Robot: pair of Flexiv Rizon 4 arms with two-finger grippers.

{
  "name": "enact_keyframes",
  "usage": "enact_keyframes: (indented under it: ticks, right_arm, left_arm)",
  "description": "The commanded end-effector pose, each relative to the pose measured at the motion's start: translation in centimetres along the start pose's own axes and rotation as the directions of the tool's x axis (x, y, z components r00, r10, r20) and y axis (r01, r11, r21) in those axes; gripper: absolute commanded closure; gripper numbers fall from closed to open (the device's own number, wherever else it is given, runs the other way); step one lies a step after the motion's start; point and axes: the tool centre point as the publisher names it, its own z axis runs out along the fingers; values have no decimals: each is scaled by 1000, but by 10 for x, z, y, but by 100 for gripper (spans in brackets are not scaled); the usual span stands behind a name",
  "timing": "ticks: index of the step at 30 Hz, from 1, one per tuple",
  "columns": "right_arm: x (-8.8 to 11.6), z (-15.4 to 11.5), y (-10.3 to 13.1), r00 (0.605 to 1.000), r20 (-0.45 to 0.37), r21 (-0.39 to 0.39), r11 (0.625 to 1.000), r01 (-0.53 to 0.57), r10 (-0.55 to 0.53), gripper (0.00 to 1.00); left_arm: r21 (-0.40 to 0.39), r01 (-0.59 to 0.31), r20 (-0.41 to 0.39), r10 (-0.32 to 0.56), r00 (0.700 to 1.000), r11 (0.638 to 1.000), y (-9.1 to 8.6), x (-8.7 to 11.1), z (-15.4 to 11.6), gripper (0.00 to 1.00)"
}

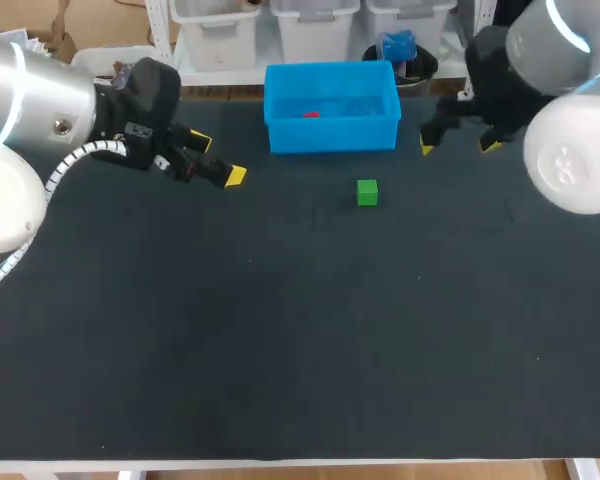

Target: Use the left arm to pick the red cube and place it into the blue plastic box first, then use the right arm to grasp the green cube and put it into the same blue plastic box after the first action is fully finished.

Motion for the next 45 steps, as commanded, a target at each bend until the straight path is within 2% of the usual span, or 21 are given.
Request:
enact_keyframes:
  ticks: [1,15,19,25,33,36,45]
  right_arm:
    - [3,0,2,1000,11,90,996,-3,2,0]
    - [3,0,2,1000,11,90,996,-3,2,0]
    - [-2,17,12,996,-78,150,988,-24,36,0]
    - [-7,36,32,988,-140,208,977,-39,69,0]
    - [-10,60,57,974,-206,192,980,-49,89,0]
    - [-12,69,64,975,-207,186,982,-40,79,0]
    - [-18,83,72,971,-227,200,979,-36,82,0]
  left_arm:
    - [4,-2,8,2,1000,1000,1,2,-1,0]
    - [4,-2,8,2,1000,1000,1,2,-1,0]
    - [4,-2,8,2,1000,1000,1,2,-1,0]
    - [4,-2,8,2,1000,1000,1,2,-1,0]
    - [4,-2,8,2,1000,1000,1,2,-1,0]
    - [4,-2,8,2,1000,1000,1,2,-1,0]
    - [4,-2,8,2,1000,1000,1,2,-1,0]
